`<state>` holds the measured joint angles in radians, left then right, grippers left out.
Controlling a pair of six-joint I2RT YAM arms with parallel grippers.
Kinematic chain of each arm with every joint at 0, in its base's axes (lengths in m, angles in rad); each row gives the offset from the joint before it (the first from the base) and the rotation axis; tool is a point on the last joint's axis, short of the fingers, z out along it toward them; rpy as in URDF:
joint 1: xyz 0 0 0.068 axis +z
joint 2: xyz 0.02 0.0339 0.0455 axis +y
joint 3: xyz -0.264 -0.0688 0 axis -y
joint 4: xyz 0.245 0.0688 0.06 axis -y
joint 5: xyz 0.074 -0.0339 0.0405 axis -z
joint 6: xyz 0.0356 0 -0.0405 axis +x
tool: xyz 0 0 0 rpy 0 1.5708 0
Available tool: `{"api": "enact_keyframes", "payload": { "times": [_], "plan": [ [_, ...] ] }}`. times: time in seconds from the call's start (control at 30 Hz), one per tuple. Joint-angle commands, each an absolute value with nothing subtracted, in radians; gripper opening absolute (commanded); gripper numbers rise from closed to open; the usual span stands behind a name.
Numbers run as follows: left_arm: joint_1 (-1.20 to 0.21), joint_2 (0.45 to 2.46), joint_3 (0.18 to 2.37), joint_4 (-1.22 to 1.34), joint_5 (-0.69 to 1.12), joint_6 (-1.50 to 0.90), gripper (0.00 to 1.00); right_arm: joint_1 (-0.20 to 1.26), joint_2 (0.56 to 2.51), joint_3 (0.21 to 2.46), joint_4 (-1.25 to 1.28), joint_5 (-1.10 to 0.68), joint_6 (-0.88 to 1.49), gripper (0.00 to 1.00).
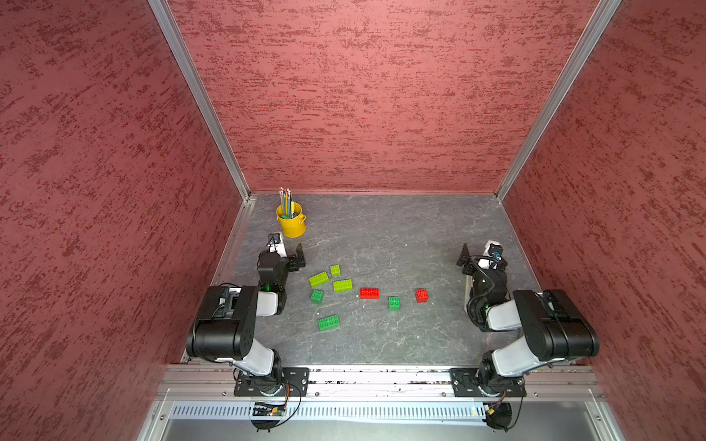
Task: Assemble a spoon with lego
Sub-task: Pick up the lego brick from the center of the board.
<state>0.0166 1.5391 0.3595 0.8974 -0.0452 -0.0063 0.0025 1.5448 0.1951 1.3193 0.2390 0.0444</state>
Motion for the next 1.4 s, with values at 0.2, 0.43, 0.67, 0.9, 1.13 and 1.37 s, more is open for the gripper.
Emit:
{"api": "enact_keyframes", "payload": {
  "times": [0.2, 0.43, 0.67, 0.9, 1.13, 1.37],
  "plan": [
    [0.020, 1.534, 0.374, 0.903, -0.035, -0.007, 0.99, 0.000, 1.540, 0.202, 1.355, 0.231, 0.041, 0.99],
    [0.017, 1.531, 0.369, 0.911, -0.030, -0.001, 0.99, -0.002, 1.541, 0.201, 1.356, 0.231, 0.041, 0.99],
    [-0.019, 1.303, 0.462, 0.553, 0.002, 0.044, 0.99, 0.002, 1.244, 0.298, 0.920, 0.101, -0.001, 0.99],
    [-0.073, 1.105, 0.585, 0.123, 0.041, 0.029, 1.00, 0.116, 1.052, 0.516, 0.342, 0.157, -0.006, 0.99],
    [-0.199, 0.994, 0.667, -0.123, 0.058, -0.006, 0.99, 0.282, 1.105, 0.890, -0.407, 0.262, 0.301, 0.99],
    [-0.324, 0.968, 0.672, -0.172, 0.065, -0.042, 0.99, 0.441, 1.129, 0.942, -0.714, 0.103, 0.508, 0.90]
  ]
}}
